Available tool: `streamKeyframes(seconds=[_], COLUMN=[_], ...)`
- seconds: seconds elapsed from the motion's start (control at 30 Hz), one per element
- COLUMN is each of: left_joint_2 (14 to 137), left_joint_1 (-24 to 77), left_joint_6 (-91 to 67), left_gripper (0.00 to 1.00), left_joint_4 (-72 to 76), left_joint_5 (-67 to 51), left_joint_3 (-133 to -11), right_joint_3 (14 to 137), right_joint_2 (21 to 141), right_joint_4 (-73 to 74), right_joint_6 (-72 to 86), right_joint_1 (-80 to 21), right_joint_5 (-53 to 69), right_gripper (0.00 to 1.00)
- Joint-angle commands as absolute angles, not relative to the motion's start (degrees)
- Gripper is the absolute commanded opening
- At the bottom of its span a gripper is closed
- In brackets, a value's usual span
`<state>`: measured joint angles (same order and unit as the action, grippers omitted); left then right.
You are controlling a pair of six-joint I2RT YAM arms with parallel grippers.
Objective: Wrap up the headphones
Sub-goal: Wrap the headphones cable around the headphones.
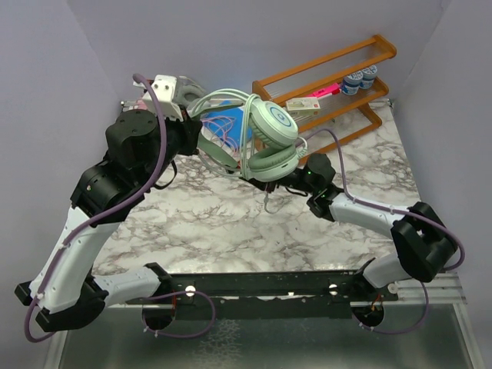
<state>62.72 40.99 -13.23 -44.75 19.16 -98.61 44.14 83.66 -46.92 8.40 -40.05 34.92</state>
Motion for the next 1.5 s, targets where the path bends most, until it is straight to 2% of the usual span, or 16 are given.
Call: streamKeyframes(seconds=[0.0, 0.37, 0.83, 1.1, 1.47], left_joint_2=[63.0, 63.8, 65.3, 67.2, 68.3], left_joint_1=[41.2, 41.3, 41.3, 41.2, 41.3], left_joint_6=[-14.9, -17.7, -20.6, -17.3, -12.7], left_gripper=[0.0, 0.0, 0.0, 0.0, 0.0], left_joint_4=[-39.8, -36.3, -31.8, -29.1, -22.4], left_joint_5=[22.8, 31.0, 37.4, 43.6, 48.5], left_joint_3=[-101.8, -101.3, -99.6, -97.0, -87.9], right_joint_3=[42.4, 38.7, 39.8, 41.1, 48.8], right_joint_2=[84.6, 84.1, 81.3, 75.8, 73.2], right_joint_4=[-52.0, -55.8, -53.3, -45.9, -34.7], right_joint_6=[11.8, 17.6, 20.2, 18.8, 22.6], right_joint_1=[-39.9, -39.9, -41.6, -44.1, -45.2], right_joint_5=[39.1, 44.0, 46.5, 46.1, 42.7], right_gripper=[0.2, 0.2, 0.22, 0.22, 0.28])
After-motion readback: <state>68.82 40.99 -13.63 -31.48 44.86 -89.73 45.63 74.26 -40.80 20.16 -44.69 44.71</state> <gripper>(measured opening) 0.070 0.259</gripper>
